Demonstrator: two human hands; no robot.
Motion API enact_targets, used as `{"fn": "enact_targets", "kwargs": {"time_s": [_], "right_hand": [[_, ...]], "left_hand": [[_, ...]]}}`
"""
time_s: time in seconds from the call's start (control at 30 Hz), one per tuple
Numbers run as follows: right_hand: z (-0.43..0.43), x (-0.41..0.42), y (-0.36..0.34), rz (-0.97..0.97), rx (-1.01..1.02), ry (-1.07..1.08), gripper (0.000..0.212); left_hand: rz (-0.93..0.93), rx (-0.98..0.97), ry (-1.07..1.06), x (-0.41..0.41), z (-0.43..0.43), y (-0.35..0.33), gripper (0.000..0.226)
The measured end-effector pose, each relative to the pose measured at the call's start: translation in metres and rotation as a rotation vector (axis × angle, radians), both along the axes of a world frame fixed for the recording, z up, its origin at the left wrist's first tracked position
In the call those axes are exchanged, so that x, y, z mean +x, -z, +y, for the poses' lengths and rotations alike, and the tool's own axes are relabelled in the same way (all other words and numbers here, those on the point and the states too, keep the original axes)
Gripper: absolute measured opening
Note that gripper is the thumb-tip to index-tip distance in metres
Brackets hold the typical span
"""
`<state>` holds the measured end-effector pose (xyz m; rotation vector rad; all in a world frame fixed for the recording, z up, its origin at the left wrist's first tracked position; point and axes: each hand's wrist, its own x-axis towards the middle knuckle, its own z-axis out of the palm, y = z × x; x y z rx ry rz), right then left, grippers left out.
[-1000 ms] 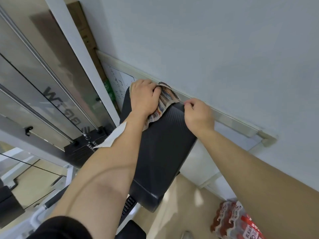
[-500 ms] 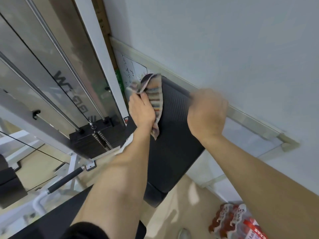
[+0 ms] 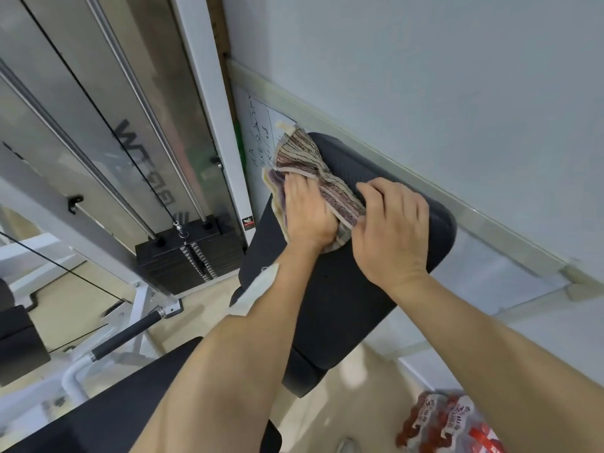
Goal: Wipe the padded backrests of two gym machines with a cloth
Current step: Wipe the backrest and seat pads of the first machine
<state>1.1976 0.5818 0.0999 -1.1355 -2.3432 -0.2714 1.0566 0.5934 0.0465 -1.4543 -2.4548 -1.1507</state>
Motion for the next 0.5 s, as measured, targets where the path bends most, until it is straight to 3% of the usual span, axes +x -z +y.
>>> {"fn": "enact_targets", "kwargs": {"time_s": [0.03, 0.1, 0.17, 0.33, 0.4, 0.5], "right_hand": [[-0.002, -0.005, 0.007, 0.007, 0.001, -0.029, 0.046], [-0.009, -0.015, 0.021, 0.018, 0.000, -0.069, 0.044], [-0.016, -0.022, 0.034, 0.017, -0.014, -0.088, 0.043], [-0.031, -0.038, 0.069, 0.006, -0.013, -0.165, 0.035], [-0.036, -0.040, 0.079, -0.016, -0.024, -0.179, 0.033], [-0.042, -0.036, 0.084, -0.054, -0.049, -0.173, 0.033]], "left_hand": [[-0.021, 0.009, -0.014, -0.012, -0.002, 0.006, 0.041], [-0.263, -0.019, -0.129, -0.038, -0.010, 0.024, 0.040], [-0.495, -0.125, -0.267, -0.062, -0.023, 0.062, 0.037], [-1.048, -0.423, -0.337, -0.079, -0.075, 0.151, 0.040], [-1.103, -0.388, -0.385, -0.076, -0.080, 0.157, 0.048], [-1.003, -0.276, -0.462, -0.077, -0.076, 0.151, 0.076]]}}
